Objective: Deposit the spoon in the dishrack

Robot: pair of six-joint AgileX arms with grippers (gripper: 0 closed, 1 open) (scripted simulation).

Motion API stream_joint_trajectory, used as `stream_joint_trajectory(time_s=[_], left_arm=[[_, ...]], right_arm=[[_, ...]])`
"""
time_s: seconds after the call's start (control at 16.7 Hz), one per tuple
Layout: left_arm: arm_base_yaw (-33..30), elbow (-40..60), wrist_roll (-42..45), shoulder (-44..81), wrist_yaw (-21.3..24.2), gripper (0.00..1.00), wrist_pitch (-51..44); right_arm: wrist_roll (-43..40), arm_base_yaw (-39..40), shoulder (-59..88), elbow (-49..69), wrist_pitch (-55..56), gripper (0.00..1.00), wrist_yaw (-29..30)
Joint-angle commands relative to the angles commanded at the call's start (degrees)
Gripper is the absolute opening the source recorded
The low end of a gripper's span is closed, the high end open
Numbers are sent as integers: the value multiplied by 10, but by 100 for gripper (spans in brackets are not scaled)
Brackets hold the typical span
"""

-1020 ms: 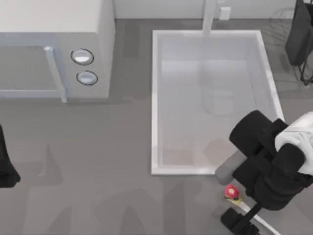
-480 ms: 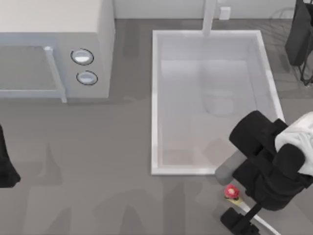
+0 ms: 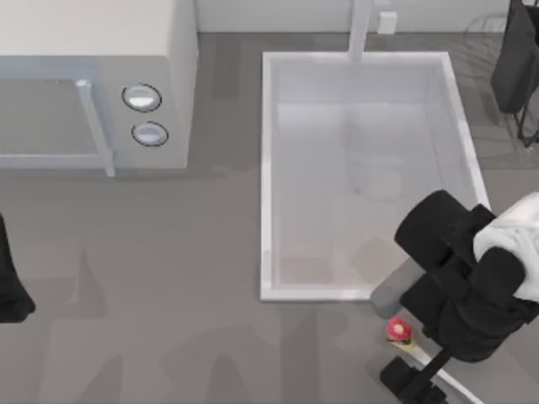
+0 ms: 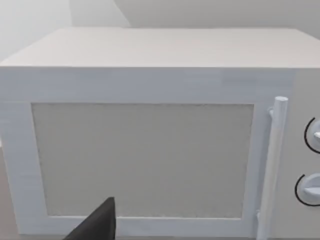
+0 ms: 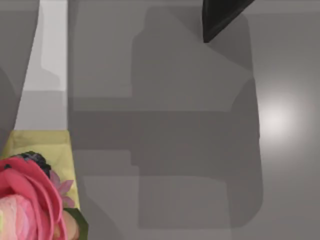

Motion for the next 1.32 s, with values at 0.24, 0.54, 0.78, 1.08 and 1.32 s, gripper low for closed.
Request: stream_joint_trajectory(time_s=[0.24, 0.54, 0.78, 1.08, 1.32], left_arm=[[0, 0, 0, 0, 0, 100, 0], [0, 0, 0, 0, 0, 100, 0], [0, 0, 0, 0, 0, 100, 0], [0, 0, 0, 0, 0, 100, 0], [0, 0, 0, 0, 0, 100, 0]], right_arm=[[0, 0, 0, 0, 0, 0, 0], [-1, 0, -44, 57, -76, 0, 0], [-2, 0, -64, 170, -213, 0, 0], [-6, -2, -103, 321, -429, 0, 0], [-7, -7, -132, 394, -508, 0, 0]])
